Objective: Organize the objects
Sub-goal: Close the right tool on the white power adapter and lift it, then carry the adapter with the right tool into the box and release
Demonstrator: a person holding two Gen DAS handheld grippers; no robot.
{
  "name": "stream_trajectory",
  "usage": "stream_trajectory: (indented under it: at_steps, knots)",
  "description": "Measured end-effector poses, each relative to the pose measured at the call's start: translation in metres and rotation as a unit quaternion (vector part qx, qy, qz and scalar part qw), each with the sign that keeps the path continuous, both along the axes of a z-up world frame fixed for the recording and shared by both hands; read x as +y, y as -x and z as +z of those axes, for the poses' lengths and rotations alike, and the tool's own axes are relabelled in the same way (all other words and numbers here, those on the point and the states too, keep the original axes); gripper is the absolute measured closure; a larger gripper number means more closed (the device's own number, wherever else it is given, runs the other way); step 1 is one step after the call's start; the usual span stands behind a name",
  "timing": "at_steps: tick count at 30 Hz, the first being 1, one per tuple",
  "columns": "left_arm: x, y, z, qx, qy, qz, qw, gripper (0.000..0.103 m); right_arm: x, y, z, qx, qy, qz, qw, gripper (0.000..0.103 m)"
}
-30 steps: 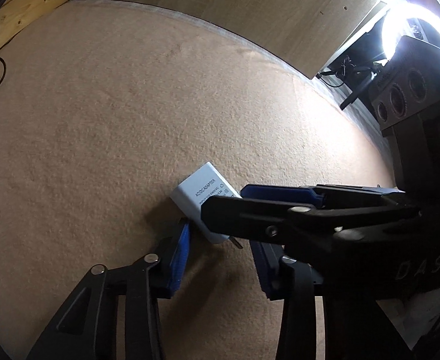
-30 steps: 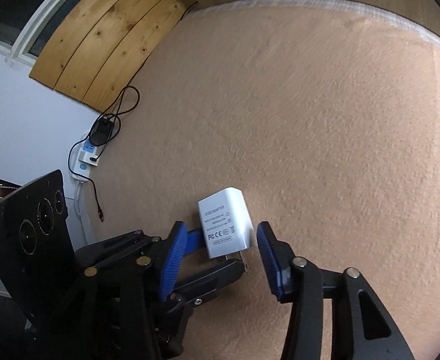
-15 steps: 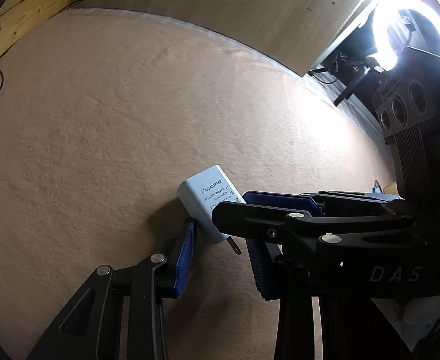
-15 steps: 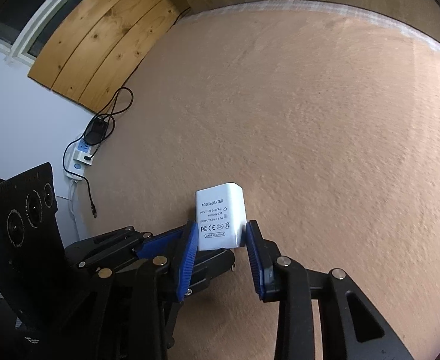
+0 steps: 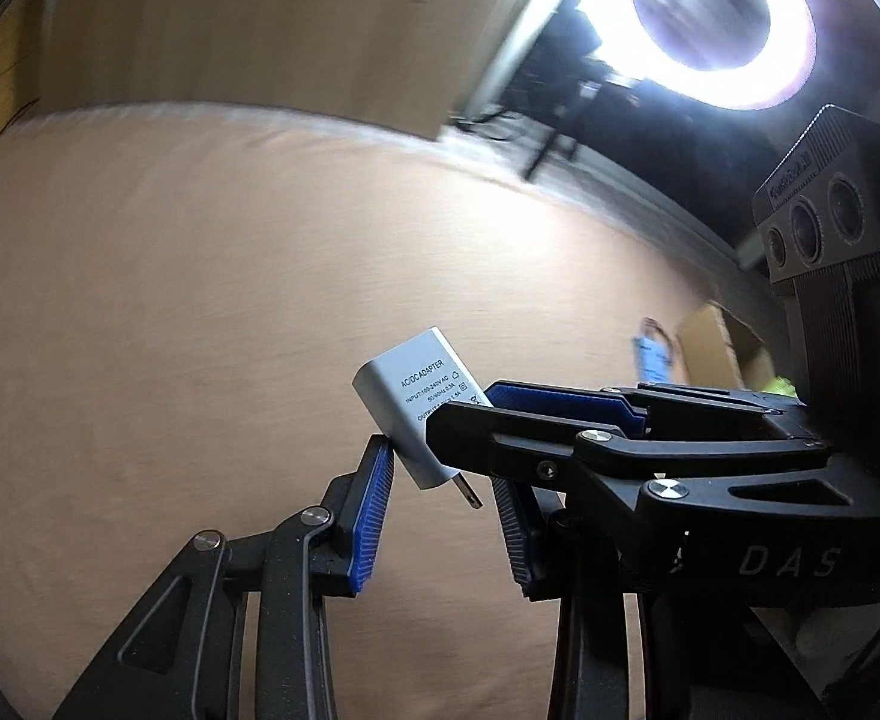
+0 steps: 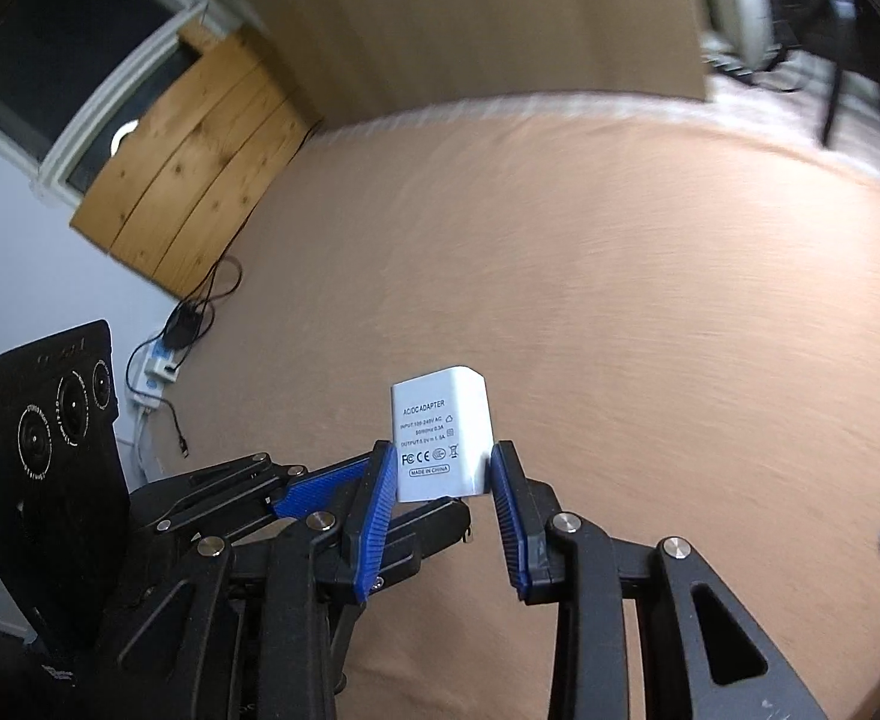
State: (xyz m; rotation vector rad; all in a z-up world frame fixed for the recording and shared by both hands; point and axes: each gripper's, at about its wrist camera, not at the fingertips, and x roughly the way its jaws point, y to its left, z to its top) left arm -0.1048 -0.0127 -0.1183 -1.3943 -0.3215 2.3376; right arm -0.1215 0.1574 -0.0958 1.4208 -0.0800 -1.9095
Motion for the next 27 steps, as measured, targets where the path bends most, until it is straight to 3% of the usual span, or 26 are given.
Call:
stream_trajectory:
  at_steps: [7, 13, 27]
  knots:
    - [0.09, 0.001, 0.019, 0.019, -0.008, -0.074, 0.997, 0.066, 0.093, -0.003, 0.019, 0.014, 0.011, -0.079, 0.997, 0.073]
    - [0.168, -0.011, 0.032, 0.031, -0.015, -0.142, 0.9893, 0.066, 0.171, -0.015, 0.031, 0.027, 0.011, -0.145, 0.989, 0.073]
    - [0.316, -0.057, 0.044, 0.034, -0.025, -0.275, 0.9606, 0.066, 0.322, -0.051, 0.035, 0.032, 0.004, -0.269, 0.963, 0.073]
